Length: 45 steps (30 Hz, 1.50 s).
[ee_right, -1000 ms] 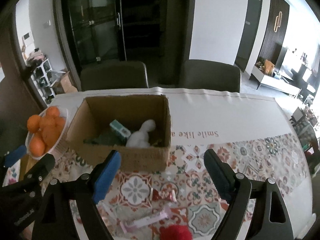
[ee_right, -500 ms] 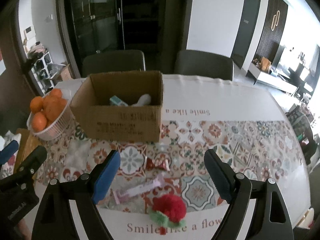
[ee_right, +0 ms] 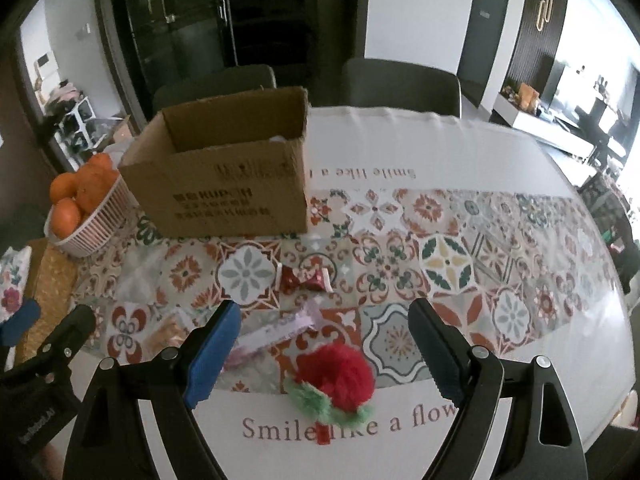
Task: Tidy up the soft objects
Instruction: 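Withdraw both grippers from the box toward the items on the runner, then close right gripper on the red pompom flower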
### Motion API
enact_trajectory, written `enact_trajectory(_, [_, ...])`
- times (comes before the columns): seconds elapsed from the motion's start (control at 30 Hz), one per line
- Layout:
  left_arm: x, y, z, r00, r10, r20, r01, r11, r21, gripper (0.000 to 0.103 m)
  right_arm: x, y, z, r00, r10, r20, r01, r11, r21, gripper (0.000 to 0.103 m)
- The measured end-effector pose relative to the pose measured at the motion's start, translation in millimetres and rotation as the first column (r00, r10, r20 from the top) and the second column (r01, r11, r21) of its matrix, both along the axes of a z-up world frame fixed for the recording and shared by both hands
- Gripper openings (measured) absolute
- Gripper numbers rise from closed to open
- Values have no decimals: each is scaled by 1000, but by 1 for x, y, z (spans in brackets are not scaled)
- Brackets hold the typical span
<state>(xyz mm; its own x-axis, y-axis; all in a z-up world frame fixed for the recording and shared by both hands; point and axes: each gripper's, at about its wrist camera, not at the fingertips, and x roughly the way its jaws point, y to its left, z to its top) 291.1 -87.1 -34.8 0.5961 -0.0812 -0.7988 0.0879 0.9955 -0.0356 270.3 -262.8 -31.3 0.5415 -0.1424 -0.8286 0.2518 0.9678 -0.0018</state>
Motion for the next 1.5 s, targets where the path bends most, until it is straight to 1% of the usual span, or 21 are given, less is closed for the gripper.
enact_trajectory(0.2, [0, -6, -24, 998, 5, -58, -4, 1000, 1, 96, -1, -12, -29, 998, -29, -56, 33, 997, 69, 86])
enact_trajectory(0.3, [0, -9, -33, 997, 10, -73, -9, 1000, 6, 96, -2, -16, -42, 996, -40, -81, 48, 994, 98, 86])
enact_trajectory(0.47, [3, -13, -51, 993, 13, -115, -11, 1000, 14, 96, -2, -21, -60, 991, -57, -119, 70, 992, 107, 86])
enact_trajectory(0.67, [7, -18, -70, 985, 28, -170, -24, 999, 30, 96, 4, -28, -84, 983, -64, -170, 88, 986, 142, 86])
enact_trajectory(0.83, [10, -23, -80, 982, 27, -187, -17, 998, 55, 96, 7, -34, -106, 972, -73, -222, 117, 975, 189, 86])
enact_trajectory(1.17, [16, -22, -99, 973, 47, -228, -30, 997, 77, 96, 14, -35, -135, 958, -87, -274, 148, 966, 212, 86])
enact_trajectory(1.27, [18, -22, -104, 969, 50, -243, -33, 997, 72, 96, 15, -36, -143, 952, -95, -290, 164, 961, 225, 83])
enact_trajectory(1.43, [19, -20, -110, 965, 57, -255, -40, 997, 72, 96, 17, -35, -154, 945, -97, -312, 174, 958, 229, 76])
enact_trajectory(1.5, [19, -19, -111, 965, 58, -255, -41, 996, 74, 96, 17, -34, -154, 949, -101, -300, 170, 962, 213, 64])
